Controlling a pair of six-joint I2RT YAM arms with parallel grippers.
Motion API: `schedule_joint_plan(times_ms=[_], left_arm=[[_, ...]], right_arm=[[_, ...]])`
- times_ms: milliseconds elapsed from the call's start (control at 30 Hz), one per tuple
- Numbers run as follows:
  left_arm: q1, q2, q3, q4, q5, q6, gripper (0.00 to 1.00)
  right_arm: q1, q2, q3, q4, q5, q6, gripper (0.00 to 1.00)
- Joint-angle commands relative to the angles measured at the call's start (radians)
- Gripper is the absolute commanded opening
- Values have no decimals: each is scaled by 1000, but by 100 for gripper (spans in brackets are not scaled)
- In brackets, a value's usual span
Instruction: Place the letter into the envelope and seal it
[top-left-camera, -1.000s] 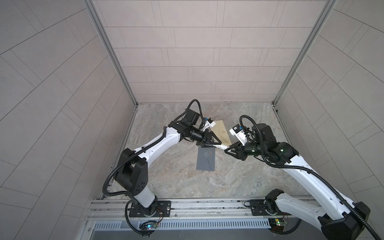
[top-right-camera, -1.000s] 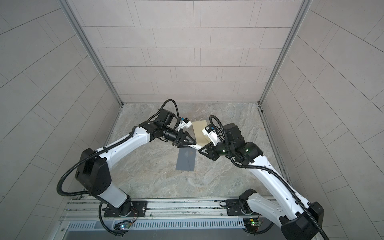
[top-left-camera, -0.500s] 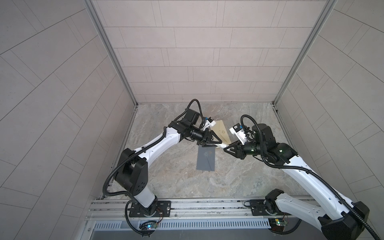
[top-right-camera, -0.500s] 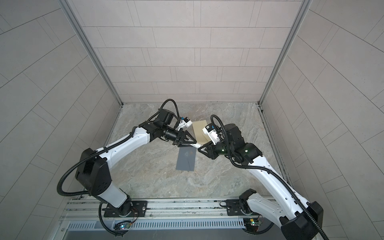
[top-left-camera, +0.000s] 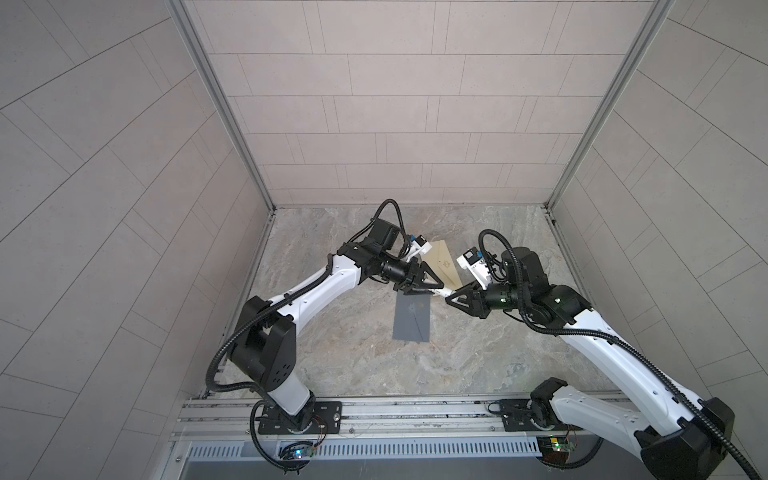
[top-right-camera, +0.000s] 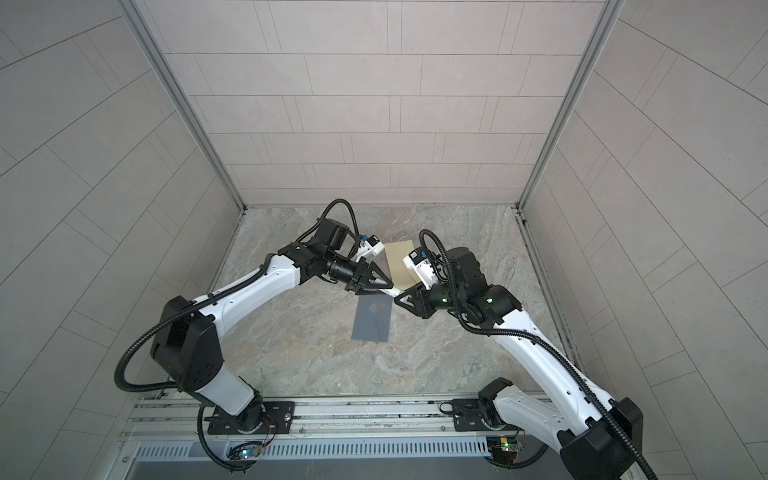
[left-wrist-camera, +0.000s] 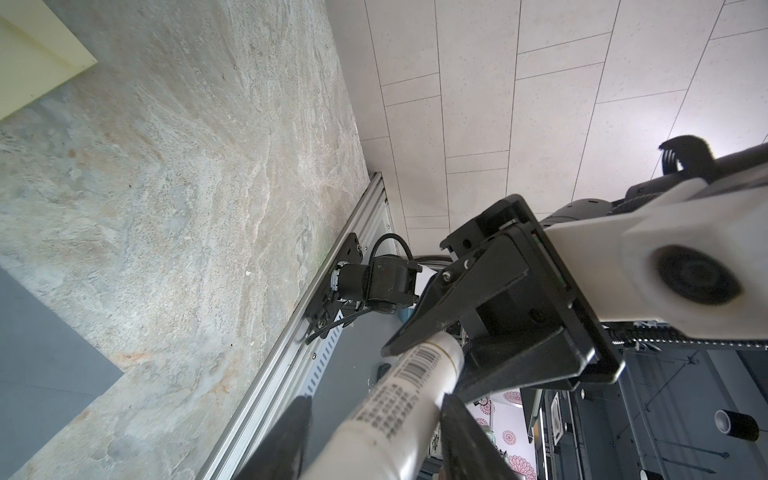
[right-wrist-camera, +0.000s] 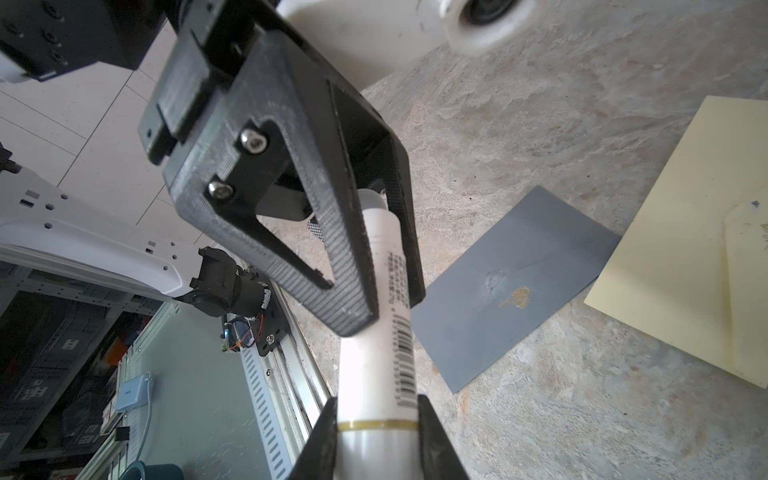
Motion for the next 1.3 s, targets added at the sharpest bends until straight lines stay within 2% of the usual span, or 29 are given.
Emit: schedule_joint_plan(times_ms=[0, 267, 500, 767, 1033, 1267], left_arm=[[-11, 5, -11, -8, 1, 16, 52], [-12, 5, -12, -20, -6, 30, 52], [-14, 10, 1, -91, -23, 86, 52], [-25, 9, 15, -100, -26, 88, 52], [-32, 17, 22, -100, -22, 84, 52], [-52, 21, 21, -93, -24, 86, 52]], right_arm=[[5, 7, 8, -3, -38, -30, 0], [17, 34, 26, -46, -77, -67, 0], [18, 52, 60, -107, -56, -112, 0], [35, 71, 30, 55, 20, -7, 0], [84, 115, 24, 101, 72, 20, 0], [109, 151, -30, 251, 125, 100, 0]])
